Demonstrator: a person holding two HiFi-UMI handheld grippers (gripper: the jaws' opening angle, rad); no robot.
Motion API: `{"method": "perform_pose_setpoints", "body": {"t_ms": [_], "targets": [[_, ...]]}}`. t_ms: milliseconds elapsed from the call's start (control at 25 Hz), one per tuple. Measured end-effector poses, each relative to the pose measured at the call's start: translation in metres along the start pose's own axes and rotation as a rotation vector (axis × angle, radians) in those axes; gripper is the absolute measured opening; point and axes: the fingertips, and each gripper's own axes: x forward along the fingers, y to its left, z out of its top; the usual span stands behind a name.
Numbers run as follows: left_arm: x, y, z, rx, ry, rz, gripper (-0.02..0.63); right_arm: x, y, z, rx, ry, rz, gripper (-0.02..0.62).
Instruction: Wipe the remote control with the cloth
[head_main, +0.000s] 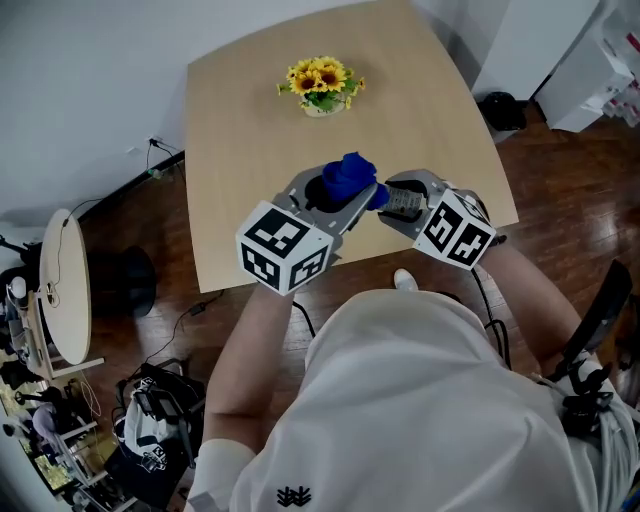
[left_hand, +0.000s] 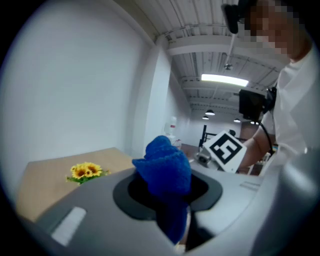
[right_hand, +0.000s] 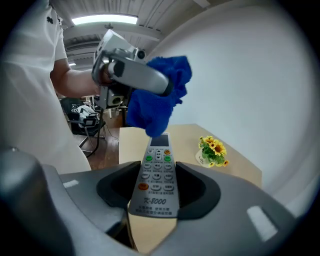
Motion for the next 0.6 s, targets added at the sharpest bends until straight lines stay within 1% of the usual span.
{"method": "perform_pose_setpoints", "body": {"t_ms": [120,200,320,480,600], "targets": [[0.028,-0.031,0.000,0.014,0.015,-0.105,0.143,0.012,0.002,0.011,-0.004,-0.027,0.020,0.218],[0.037,-0.036,-0.007,0.015,0.037,-0.131,0.142,0.016,0.003,0.019,-0.003,-0.043,0.027,0.218],[0.036,-0.027,-0.012,-0.008,0.043,-0.120,0.141,0.015,0.000,0.026,-0.012,-0.045,0.022,0.218],[0.026,-0.010,-0.023,0.025,0.083,-0.067,0.141,0.013,-0.001,0.023,-0.009,-0.040,0.016,0.218],[0.014,0.012,-0.029,0.008,0.090,-0.022,0.141,0.015,-0.002,0.020,0.005,-0.039,0.018,0.218]]}}
